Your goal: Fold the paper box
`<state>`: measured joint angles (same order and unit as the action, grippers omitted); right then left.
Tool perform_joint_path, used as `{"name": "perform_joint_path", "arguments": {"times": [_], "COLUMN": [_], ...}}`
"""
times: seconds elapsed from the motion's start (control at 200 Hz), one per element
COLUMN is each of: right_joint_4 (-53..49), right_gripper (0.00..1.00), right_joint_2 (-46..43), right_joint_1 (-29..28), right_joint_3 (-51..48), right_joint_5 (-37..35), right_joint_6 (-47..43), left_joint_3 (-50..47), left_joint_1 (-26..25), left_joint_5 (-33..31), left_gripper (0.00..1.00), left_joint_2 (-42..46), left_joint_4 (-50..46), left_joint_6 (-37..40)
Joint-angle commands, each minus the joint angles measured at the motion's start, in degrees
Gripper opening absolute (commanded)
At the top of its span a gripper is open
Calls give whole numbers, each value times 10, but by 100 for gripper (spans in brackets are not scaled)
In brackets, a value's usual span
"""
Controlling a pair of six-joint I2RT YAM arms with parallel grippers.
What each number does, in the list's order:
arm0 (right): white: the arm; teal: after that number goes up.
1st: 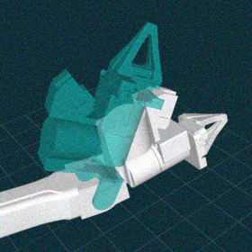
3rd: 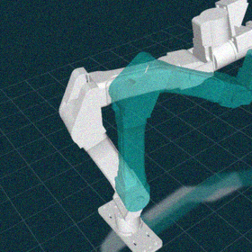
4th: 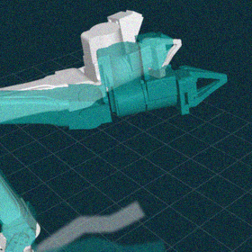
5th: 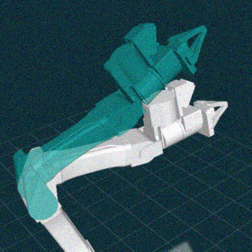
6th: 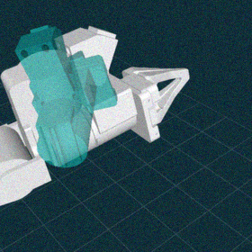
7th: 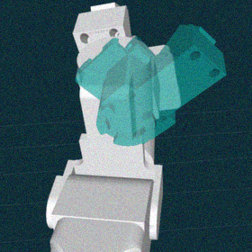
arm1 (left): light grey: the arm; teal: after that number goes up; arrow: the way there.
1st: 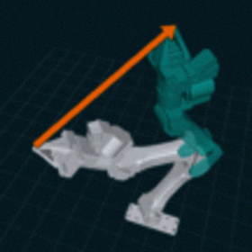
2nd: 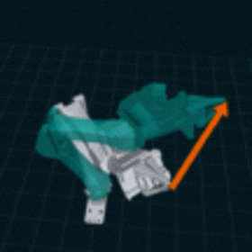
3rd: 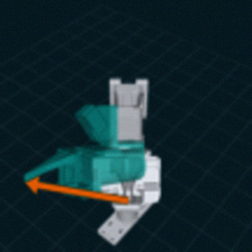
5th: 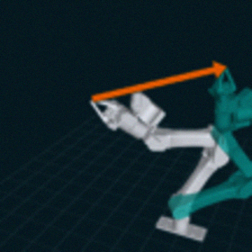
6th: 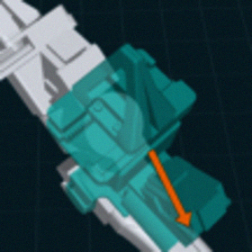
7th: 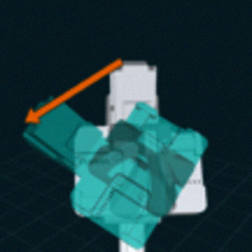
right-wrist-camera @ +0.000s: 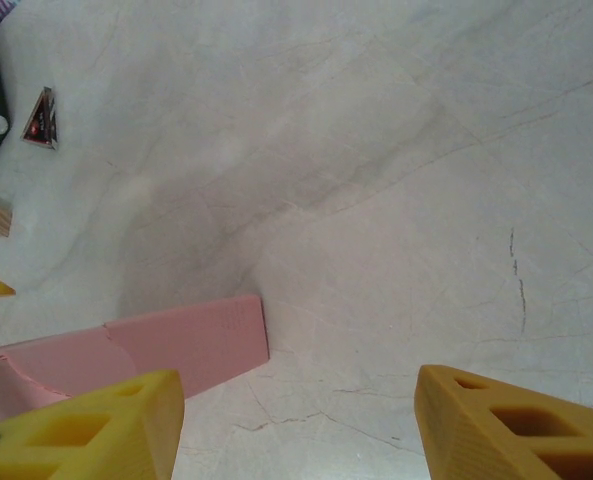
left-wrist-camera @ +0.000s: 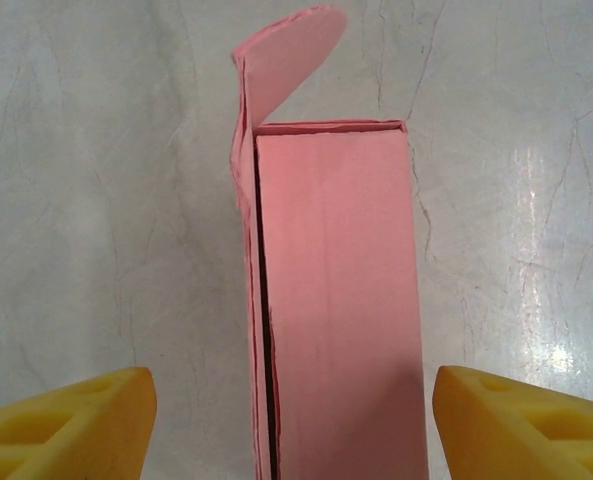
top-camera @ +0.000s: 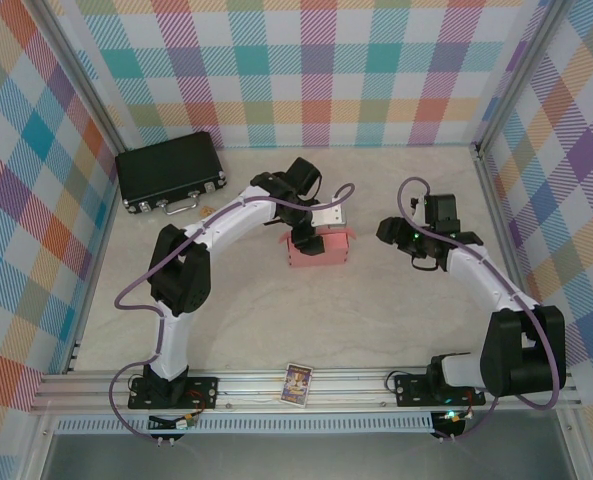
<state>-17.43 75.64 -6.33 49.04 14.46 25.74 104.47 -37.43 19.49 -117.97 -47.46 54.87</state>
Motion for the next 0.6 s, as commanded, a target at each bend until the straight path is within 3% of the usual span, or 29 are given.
{"name": "perform_joint_path", "arguments": {"times": [0.0,0.21,0.38,0.595], "right_joint_4": [-15,-24,-33,-37], "right_gripper": [63,64,63,63], "right_joint_2": [5,19,30,51], "right_joint_1": [4,4,3,-13], "right_joint_3": [28,64,91,121], "right_joint_5": [17,45,48,88], "right_joint_6": [-37,-84,-110,-119], "left_joint_3": [15,-37,-86,-193], "left_joint_1": [-4,3,32,89], "left_joint_5": [25,30,11,-73], "left_gripper": [73,73,72,73], "left_joint_2": [29,105,163,256], "left_joint_4": [-25,60,152,246], "left_joint_6": [-15,-114,-269,-509]}}
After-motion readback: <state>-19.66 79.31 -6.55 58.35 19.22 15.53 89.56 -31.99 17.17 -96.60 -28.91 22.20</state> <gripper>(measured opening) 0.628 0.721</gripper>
